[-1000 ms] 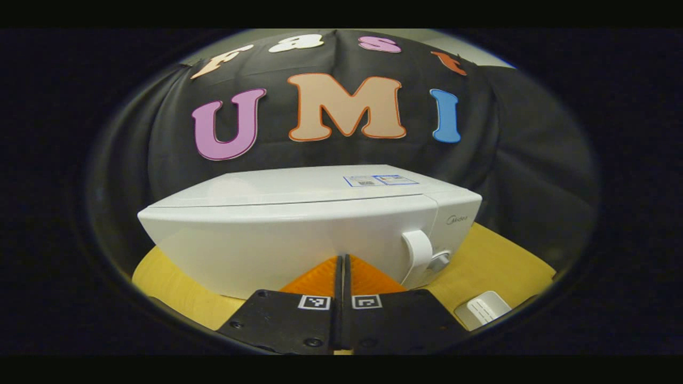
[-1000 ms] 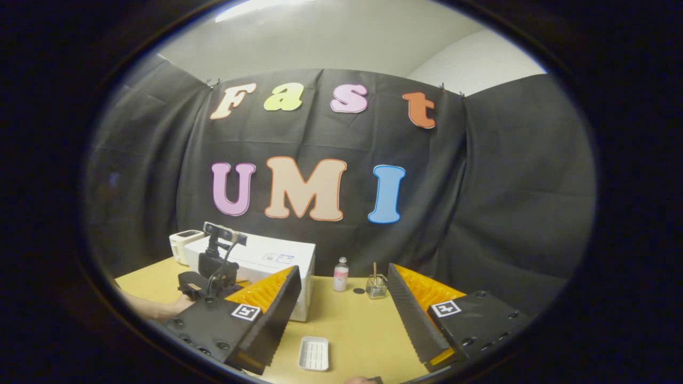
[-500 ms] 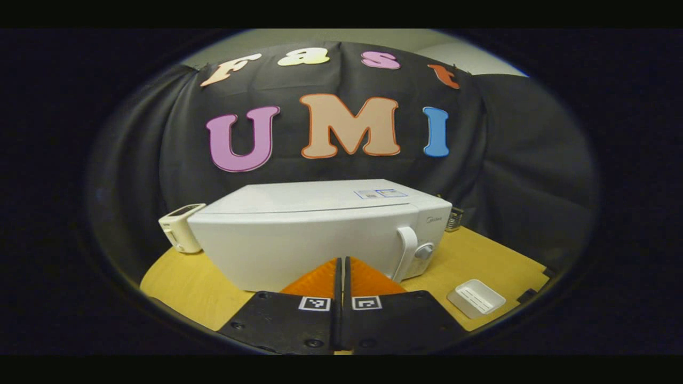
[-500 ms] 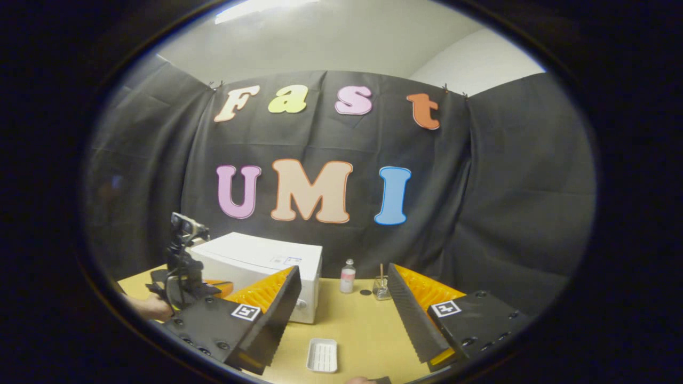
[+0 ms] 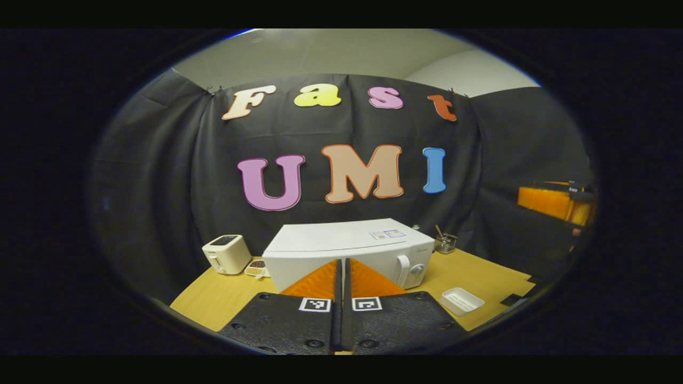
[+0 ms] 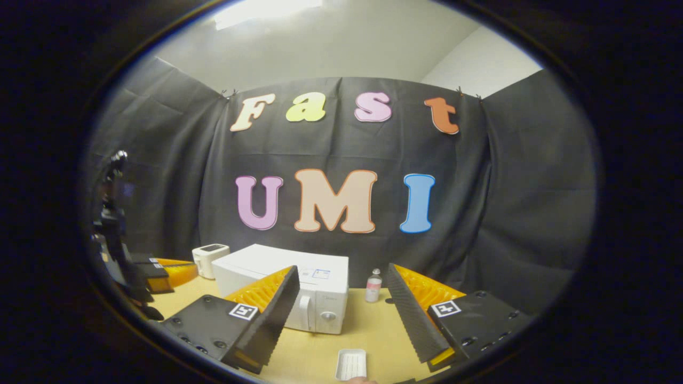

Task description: Open the microwave oven with the left hand, put the food in, and close the microwave oven.

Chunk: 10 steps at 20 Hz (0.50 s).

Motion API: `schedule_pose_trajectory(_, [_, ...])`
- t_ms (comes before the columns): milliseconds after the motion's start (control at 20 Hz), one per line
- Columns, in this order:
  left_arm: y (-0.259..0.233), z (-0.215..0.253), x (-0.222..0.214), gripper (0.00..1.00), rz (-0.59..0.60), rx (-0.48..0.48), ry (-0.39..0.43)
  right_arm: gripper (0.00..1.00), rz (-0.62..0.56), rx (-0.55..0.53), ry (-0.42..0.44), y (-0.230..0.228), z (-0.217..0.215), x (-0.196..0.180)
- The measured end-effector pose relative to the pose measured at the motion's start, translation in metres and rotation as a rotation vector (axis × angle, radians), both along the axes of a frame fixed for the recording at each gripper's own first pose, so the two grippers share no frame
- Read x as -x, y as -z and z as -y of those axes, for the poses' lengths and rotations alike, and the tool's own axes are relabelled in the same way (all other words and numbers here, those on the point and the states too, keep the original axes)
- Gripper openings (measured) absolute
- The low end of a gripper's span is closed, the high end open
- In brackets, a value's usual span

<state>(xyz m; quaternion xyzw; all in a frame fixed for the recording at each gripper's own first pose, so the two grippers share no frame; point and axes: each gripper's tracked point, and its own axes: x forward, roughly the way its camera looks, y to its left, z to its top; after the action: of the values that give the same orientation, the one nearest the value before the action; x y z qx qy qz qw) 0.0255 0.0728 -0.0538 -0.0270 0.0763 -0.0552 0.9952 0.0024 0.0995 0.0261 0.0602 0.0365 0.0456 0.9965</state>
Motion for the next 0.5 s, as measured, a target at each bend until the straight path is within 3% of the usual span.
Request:
schedule_pose_trajectory(250, [-0.055, -0.024, 0.027, 0.0, 0.1, -0.022, -0.02, 1.0, 0.006, -0.01, -0.048, -0.001, -0.029, -0.006])
schedule_pose_trajectory(400, [-0.071, -0.041, 0.034, 0.99, 0.159, -0.043, -0.059, 0.96, 0.007, -0.027, -0.071, -0.004, -0.046, -0.013])
schedule_pose_trajectory(450, [-0.071, -0.047, 0.036, 0.95, 0.16, -0.04, -0.073, 0.96, 0.011, -0.03, -0.081, -0.005, -0.052, -0.014])
schedule_pose_trajectory(500, [-0.07, -0.046, 0.036, 0.97, 0.154, -0.033, -0.072, 0.96, 0.016, -0.028, -0.089, -0.007, -0.058, -0.015])
